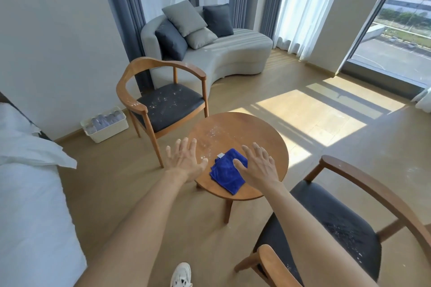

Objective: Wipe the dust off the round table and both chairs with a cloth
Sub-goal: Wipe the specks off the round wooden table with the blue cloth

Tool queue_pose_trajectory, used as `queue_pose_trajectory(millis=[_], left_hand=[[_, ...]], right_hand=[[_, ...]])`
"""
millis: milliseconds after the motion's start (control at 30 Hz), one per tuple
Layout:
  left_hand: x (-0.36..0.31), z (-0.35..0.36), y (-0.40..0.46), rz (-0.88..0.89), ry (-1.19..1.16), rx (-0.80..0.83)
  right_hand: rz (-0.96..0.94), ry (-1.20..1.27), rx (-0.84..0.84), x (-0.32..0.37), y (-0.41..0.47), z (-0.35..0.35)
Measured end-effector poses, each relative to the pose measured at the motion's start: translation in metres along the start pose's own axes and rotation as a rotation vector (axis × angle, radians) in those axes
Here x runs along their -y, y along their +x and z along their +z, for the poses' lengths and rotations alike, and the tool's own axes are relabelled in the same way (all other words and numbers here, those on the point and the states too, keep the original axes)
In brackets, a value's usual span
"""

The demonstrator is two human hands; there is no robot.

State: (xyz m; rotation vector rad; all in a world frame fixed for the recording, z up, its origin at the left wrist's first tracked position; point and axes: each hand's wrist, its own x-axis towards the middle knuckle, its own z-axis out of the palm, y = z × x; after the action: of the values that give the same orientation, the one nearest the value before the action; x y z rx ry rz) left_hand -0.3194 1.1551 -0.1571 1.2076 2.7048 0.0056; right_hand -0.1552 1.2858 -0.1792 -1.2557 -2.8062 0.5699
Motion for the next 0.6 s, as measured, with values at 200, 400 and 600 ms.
queue_pose_trajectory(millis=[200, 400, 600], left_hand=[[-0.006, 0.021, 0.090, 0.140, 0.019, 0.042], [-0.006, 0.034, 0.193, 0.362, 0.022, 0.085], [-0.003, 0.071, 0.241, 0.509, 0.031, 0.198]], right_hand=[[0.125, 0.014, 0.016, -0.009, 0.057, 0.026], [0.317, 0.030, 0.005, 0.002, 0.121, 0.050], [0.436, 0.074, -0.021, 0.020, 0.165, 0.078]])
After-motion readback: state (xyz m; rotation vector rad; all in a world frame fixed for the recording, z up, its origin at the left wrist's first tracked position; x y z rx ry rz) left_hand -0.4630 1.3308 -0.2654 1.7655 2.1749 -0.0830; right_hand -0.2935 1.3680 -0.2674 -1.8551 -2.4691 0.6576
